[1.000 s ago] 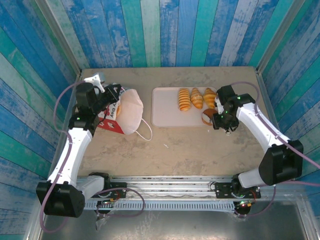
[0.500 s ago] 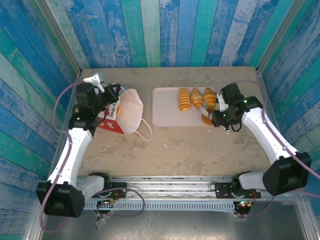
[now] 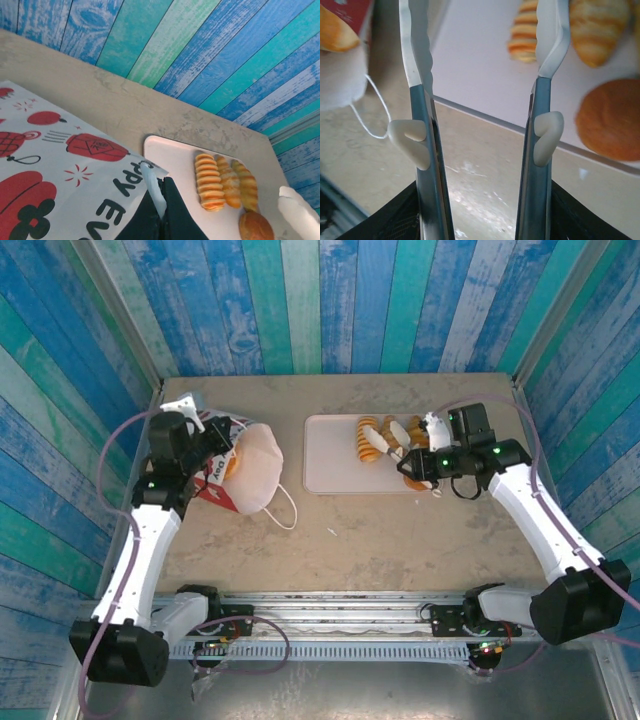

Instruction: Take the fake bread out of the paper bag

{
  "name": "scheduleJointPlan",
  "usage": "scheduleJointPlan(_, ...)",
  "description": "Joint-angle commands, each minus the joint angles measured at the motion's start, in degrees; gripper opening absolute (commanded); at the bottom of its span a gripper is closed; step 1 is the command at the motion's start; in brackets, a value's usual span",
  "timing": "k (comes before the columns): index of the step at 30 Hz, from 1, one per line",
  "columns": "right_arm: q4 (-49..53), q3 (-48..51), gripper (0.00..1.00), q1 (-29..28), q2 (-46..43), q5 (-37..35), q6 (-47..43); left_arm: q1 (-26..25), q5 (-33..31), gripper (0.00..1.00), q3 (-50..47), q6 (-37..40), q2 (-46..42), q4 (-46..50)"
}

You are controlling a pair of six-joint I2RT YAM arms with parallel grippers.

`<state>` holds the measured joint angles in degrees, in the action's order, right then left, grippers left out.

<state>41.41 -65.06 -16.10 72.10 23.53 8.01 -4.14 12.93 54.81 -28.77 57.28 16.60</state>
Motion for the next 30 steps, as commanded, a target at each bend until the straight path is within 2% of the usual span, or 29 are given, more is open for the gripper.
scheduleJointPlan(1,-6.41,0.34,0.56,-2.00,0.25,7.66,1.26,0.01,-0.39,0.01,-0.08,5.77,-3.83,-0.27)
scheduleJointPlan(6,-7.56,-1.44,0.56,-6.35,2.45,7.34,-0.20,0.01,-4.64,0.00,0.02,8.18,-6.27,1.39)
scheduleJointPlan(11,-8.91,-2.85,0.56,-9.51,3.90,6.81,-1.14,0.01,-5.79,0.00,0.76,10.05,-5.93,3.97)
scheduleJointPlan(16,-9.67,-4.08,0.56,-11.03,5.55,7.49,-1.67,0.06,-8.16,0.00,-0.92,7.87,-5.36,4.19)
scheduleJointPlan(24,-11.26,-5.08,0.56,-14.19,7.33,10.80,-0.93,0.01,-6.70,0.00,-0.83,5.67,-2.39,3.37)
scheduleJointPlan(30,-13.00,-5.06,0.56,-19.23,8.99,12.42,0.42,0.01,-4.38,0.00,0.56,3.42,0.07,2.99)
